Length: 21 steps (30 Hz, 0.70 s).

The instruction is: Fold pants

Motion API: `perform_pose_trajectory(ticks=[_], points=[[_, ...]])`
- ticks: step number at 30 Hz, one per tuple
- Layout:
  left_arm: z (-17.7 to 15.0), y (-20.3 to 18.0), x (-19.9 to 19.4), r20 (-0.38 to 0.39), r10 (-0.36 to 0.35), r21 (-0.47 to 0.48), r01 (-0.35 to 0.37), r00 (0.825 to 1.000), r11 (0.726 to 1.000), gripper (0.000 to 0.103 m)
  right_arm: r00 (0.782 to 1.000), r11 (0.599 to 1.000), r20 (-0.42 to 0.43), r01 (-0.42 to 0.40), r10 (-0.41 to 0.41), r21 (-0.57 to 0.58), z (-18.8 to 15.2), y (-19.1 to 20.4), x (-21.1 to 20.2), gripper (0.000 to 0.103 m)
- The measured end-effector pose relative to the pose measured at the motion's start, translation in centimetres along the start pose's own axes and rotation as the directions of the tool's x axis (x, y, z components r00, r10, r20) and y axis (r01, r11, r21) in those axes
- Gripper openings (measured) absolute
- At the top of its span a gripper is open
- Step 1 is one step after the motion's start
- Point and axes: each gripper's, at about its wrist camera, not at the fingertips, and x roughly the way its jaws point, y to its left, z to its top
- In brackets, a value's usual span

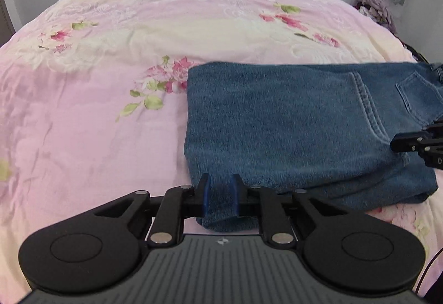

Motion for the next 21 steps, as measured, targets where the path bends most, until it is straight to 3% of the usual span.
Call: perform_pose_trajectory(ticks=[5,13,18,20,21], points=[[-1.7,-0.5,1.8,-0.040,0.020,0.028,-0.019,0.999,0.999,0.018,0.999,1.000,-0.034,-0.007,0.007,0.002,-2.1,0.0,1.2,0.000],[-3.3,-2.3,3.2,-0.037,0.093,0.114,-0.088,0.995,0.990,0.018,1.000,0.999,0.002,0.026,-0.026,-0.026,-4.1,0.9,2.3,0.000],[-2.5,-2.5,0.7,0.028,0.126,0.074,-0.128,0.992,0.989,0.018,1.000,0.999,0.009,-0.016,0.016,0.042,-3.5,-0.3,0.4,0.001],[-2.0,-3.5,-0.9,0.070,0.117,0.063,-0.122,0.991,0.991,0.018,1.000,0.997,0.026,-0.001,-0.001,0.081,-3.7,-1.3,-1.0,0.027],[-1.8,-4.3,-1.6,0.094,0.105,0.066,-0.111,0.990,0.992,0.018,0.999,0.996,0.037,0.004,-0.008,0.091,-3.9,-1.9,-1.9,0.045]])
